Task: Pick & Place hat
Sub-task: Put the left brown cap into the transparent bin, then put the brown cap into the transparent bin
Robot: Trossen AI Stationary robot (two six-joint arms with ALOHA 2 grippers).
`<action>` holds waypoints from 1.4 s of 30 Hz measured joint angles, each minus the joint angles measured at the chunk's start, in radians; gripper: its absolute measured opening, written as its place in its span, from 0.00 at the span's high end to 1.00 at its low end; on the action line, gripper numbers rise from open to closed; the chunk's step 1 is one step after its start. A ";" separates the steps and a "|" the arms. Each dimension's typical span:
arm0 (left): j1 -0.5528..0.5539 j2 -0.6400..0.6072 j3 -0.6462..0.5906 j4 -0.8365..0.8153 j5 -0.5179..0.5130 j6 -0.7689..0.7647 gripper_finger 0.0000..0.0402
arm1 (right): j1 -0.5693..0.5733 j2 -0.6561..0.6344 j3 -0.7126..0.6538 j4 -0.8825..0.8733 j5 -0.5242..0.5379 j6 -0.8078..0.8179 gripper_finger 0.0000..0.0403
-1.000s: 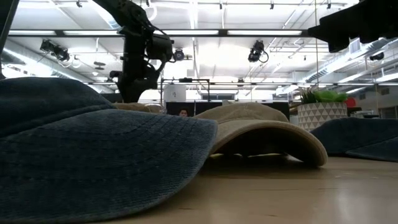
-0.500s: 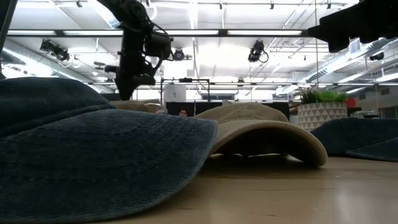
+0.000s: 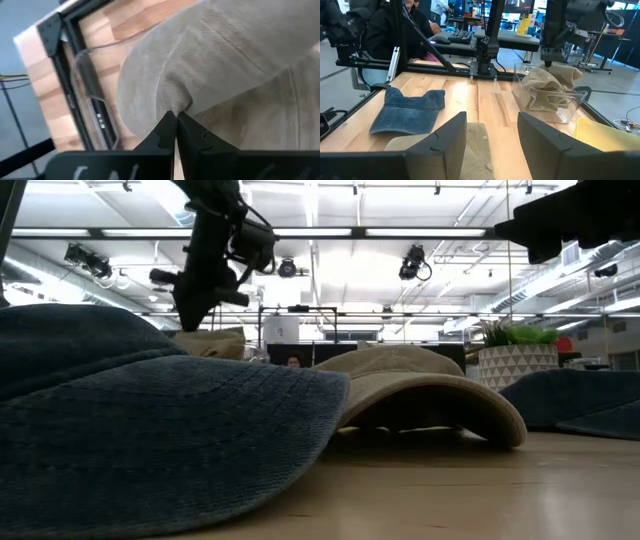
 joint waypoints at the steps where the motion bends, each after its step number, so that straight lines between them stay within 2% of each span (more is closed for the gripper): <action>1: 0.000 0.002 -0.015 0.021 0.003 0.011 0.98 | 0.000 0.000 0.000 0.000 0.000 0.000 0.55; 7: 0.000 0.004 -0.126 0.207 0.008 0.202 0.98 | 0.000 0.000 0.000 0.000 0.000 -0.026 0.55; 13: 0.000 0.004 -0.219 0.306 0.081 0.301 0.97 | 0.000 0.000 0.000 0.000 0.000 -0.029 0.55; 16: 0.007 0.004 -0.253 0.317 0.084 0.303 0.93 | 0.000 0.000 0.000 0.001 0.000 -0.029 0.55; 20: 0.023 0.004 -0.272 0.340 0.076 0.321 0.82 | 0.000 0.000 0.000 0.001 0.000 -0.029 0.55; 25: 0.017 0.004 -0.216 0.277 0.038 0.317 0.71 | 0.000 0.000 0.000 0.012 0.000 -0.026 0.55; 30: -0.019 0.004 -0.108 0.172 0.035 0.358 0.65 | 0.000 0.000 0.000 0.048 0.000 -0.033 0.55; 36: -0.102 -0.009 0.020 0.120 0.035 0.401 0.64 | 0.000 0.000 0.000 0.109 0.000 -0.023 0.55; 42: -0.227 -0.132 0.042 0.256 0.035 0.524 0.68 | -0.002 0.005 0.022 0.126 0.006 -0.017 0.55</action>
